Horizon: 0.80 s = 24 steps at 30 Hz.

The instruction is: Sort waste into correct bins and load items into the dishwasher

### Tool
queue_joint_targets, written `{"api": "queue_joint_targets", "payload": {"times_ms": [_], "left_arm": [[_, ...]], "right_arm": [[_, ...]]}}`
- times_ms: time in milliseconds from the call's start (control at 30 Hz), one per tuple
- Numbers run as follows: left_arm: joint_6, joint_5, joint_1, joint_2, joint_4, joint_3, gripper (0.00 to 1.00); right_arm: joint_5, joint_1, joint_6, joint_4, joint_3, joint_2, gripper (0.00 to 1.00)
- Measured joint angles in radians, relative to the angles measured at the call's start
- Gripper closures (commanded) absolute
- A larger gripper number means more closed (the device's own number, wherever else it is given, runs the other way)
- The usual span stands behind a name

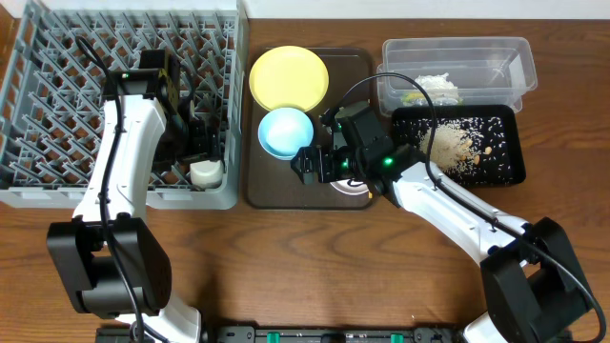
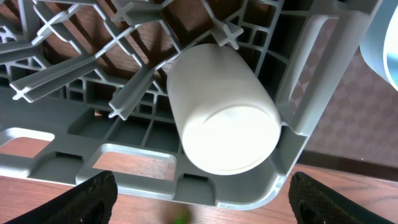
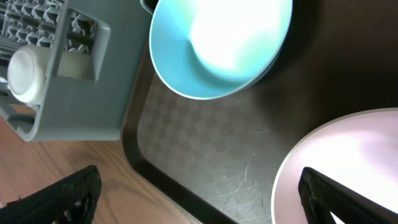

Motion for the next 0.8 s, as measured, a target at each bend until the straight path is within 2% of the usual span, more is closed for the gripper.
{"api": "queue_joint_targets", "payload": {"times_ms": [267,467,633,800], "left_arm": [[0.000,0.027,0.000,-0.008,-0.035,0.051,0.09],[0.000,0.080,0.000,-0.143,-0.040,0.098,0.09],[0.000,0.153,-0.002,-0.311,-0.055,0.114,0.09],[0.000,0.221,-0.056,-0.374,-0.061,0.117,0.09]], "right_arm": [[0.000,-0.011,-0.008,0.027,0.000,-0.034,0.01],[0.003,-0.066,-0.058,0.005,0.000,-0.226,0.01],[0.021,-0.130,-0.095,-0.094,0.002,-0.396,0.01],[0.042,-0.240,-0.105,-0.203,0.002,-0.497,0.01]]}}
